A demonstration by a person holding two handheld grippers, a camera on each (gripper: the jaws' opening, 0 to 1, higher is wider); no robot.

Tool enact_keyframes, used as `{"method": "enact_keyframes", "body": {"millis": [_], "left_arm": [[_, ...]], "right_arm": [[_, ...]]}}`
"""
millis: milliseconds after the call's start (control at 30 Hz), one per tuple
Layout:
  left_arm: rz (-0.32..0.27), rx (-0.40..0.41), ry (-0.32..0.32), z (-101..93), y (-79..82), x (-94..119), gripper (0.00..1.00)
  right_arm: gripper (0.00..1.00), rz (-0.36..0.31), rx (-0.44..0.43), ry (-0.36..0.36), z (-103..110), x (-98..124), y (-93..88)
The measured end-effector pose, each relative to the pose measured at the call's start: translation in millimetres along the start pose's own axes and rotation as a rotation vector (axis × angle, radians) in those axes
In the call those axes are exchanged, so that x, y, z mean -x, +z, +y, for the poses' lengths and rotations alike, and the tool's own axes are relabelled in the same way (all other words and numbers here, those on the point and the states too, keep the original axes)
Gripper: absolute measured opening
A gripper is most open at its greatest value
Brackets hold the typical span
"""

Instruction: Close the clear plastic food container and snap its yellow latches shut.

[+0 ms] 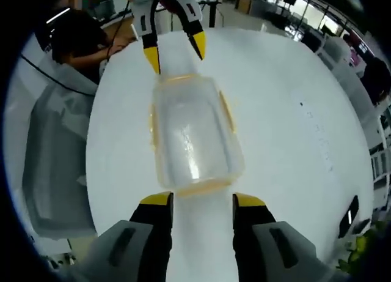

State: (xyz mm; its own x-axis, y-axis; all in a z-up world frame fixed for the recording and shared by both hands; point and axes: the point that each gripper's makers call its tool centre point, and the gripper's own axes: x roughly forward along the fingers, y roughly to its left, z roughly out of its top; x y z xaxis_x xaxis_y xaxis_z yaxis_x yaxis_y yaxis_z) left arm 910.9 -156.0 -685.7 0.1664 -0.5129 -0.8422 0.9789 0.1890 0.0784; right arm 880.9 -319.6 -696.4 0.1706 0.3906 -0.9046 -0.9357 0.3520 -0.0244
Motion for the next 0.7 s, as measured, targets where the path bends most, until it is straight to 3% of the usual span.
{"method": "enact_keyframes", "body": {"millis": [100, 367, 433, 633, 700], "left_arm": [[-0.037, 0.085, 0.005, -4.8, 5.9, 1.8, 0.36], [-0.047, 0.157, 0.055, -13.1, 5.8, -1.1, 0.33], [-0.046, 0.198, 0.07, -14.0, 3.4, -2.5, 0.31], [-0.055, 0.35, 0.124, -10.1, -5.4, -5.1, 0.28], [-0.053, 0.37, 0.136, -5.6, -8.6, -6.5, 0.28]], "right_arm": [[0.35, -0.04, -0.043, -0.018, -0.2, 2.5, 3.2], [0.33, -0.063, -0.08, -0.032, 8.9, -0.6, -0.1], [0.31, -0.07, -0.124, -0.054, 7.3, -1.2, -0.8], [0.29, -0.185, -0.298, -0.091, -0.9, 0.0, 10.8], [0.28, -0.183, -0.3, -0.102, -2.7, -1.0, 9.6]]}}
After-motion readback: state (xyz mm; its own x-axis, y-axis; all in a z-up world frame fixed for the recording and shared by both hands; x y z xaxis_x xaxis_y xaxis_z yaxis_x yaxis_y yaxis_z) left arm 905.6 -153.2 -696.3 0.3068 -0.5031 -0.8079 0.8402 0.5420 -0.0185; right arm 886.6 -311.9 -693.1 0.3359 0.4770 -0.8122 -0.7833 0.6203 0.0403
